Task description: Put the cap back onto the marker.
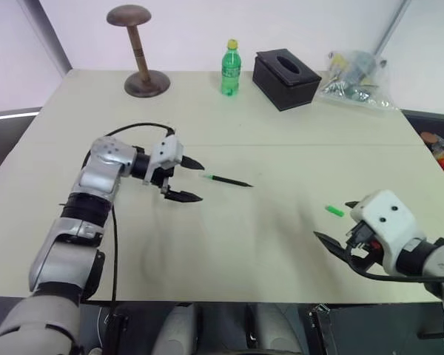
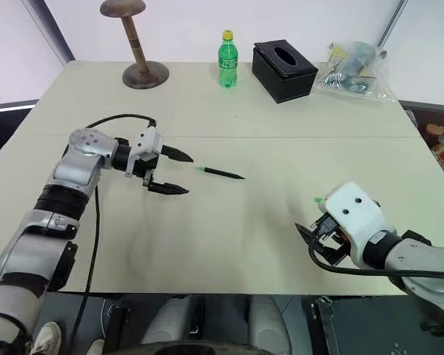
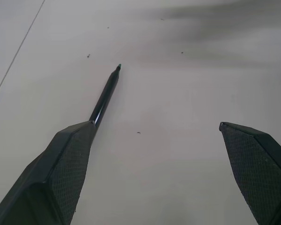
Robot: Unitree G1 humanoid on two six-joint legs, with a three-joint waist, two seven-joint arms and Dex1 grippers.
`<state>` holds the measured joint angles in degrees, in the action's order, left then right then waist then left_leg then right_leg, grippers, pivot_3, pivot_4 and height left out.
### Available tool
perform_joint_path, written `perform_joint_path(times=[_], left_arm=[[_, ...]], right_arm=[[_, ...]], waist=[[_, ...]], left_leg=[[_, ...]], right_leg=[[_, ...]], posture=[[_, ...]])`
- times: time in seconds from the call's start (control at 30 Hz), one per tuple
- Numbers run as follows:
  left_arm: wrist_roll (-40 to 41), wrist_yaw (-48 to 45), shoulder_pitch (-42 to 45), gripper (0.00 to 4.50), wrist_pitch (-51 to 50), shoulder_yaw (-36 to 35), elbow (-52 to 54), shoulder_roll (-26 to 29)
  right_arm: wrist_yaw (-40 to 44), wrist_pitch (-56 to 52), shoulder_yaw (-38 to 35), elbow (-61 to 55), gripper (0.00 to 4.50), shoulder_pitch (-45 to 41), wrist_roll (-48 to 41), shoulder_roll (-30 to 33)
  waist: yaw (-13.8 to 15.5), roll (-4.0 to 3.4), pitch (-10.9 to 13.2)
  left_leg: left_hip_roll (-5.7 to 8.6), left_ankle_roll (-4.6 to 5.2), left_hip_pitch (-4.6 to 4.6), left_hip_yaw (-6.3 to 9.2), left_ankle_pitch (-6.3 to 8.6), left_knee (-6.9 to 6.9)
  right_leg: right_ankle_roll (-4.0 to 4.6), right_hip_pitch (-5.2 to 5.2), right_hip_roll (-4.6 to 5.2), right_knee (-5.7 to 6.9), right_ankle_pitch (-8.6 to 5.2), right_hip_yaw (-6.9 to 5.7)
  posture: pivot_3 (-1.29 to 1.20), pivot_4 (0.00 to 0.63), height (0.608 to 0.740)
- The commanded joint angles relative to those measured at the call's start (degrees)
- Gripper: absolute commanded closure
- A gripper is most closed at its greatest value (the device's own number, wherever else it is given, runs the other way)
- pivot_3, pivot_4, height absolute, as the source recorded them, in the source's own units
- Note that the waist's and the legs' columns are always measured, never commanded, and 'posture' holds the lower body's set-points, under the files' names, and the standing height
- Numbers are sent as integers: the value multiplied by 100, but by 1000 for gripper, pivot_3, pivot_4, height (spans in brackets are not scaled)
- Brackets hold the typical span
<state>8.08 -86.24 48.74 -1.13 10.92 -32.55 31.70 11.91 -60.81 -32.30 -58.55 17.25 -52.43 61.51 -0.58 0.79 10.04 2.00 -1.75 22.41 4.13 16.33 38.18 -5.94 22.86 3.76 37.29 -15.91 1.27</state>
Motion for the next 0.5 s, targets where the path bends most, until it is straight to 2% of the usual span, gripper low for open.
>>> perform_joint_path(times=[0.03, 0.5], left_arm=[[105, 66, -17, 0, -73, -137, 273, 73], [-30, 128, 185, 0, 154, -24, -24, -61]], right_arm=[[137, -11, -207, -127, 52, -50, 133, 3], [282, -96, -140, -145, 52, -75, 370, -156]], waist=[[1, 0, 0], [3, 0, 0]], left_leg=[[0, 0, 0, 0, 0, 0], [1, 0, 0, 0, 0, 0]], right_leg=[[0, 0, 0, 0, 0, 0], [0, 0, 0, 0, 0, 0]], posture=[[0, 150, 740], [0, 150, 740]])
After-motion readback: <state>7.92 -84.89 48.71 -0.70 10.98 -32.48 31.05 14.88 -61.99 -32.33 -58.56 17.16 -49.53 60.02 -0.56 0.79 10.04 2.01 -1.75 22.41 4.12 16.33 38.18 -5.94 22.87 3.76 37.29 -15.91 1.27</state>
